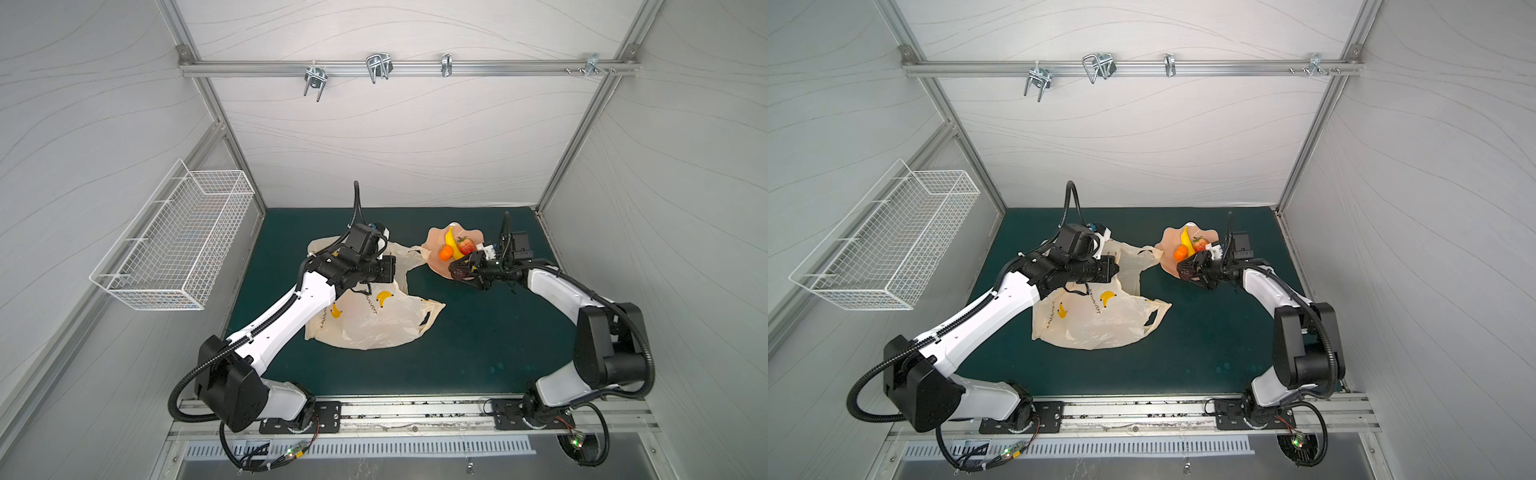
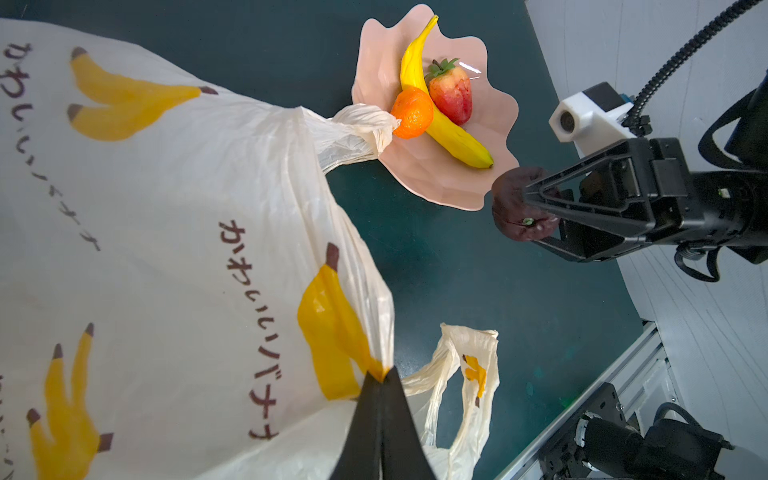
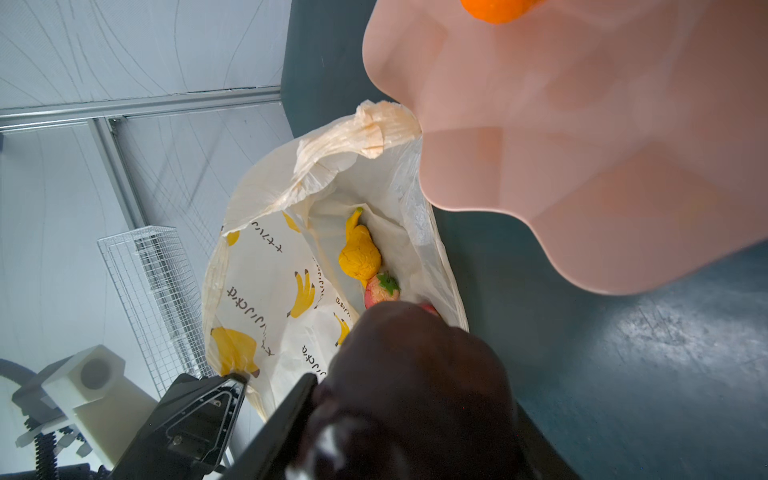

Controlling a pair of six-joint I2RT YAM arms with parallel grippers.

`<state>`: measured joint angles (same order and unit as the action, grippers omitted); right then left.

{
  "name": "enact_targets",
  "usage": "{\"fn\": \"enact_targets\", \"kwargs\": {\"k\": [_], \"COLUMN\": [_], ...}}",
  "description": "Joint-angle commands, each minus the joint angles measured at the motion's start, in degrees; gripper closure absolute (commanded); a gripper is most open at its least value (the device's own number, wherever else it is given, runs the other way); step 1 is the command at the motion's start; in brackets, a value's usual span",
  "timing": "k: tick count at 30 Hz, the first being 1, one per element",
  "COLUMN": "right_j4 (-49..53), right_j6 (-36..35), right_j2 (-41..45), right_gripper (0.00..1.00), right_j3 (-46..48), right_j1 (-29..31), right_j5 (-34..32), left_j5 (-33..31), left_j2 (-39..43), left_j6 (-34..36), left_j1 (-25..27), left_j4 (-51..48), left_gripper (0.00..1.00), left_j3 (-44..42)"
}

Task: Place the fruits into the plastic bag
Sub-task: 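Lift the plum with the right gripper out of the bowl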

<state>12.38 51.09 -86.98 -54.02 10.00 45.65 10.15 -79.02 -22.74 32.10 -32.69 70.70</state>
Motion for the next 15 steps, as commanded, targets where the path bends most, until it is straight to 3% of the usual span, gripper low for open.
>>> {"fn": "enact_targets", "kwargs": {"k": [1, 15], "right_j4": [-4.5, -8.1], "right_j6": [3.0, 5.4], "right_j2": [2.6, 2.4], "right_gripper": [0.58, 0.59], "right_j3": [2.8, 5.9], "right_j1": [-0.3, -0.2], "right_j5": [2.1, 3.1], "left_j5": [0.9, 1.0], "left_j2": [-0.5, 0.1], "left_j6": [0.8, 0.7], "left_j1": [0.3, 0.3], "left_j4": [0.5, 0.6], "left_gripper": [1.00, 1.00], "left_j3": [3.0, 2.0]}}
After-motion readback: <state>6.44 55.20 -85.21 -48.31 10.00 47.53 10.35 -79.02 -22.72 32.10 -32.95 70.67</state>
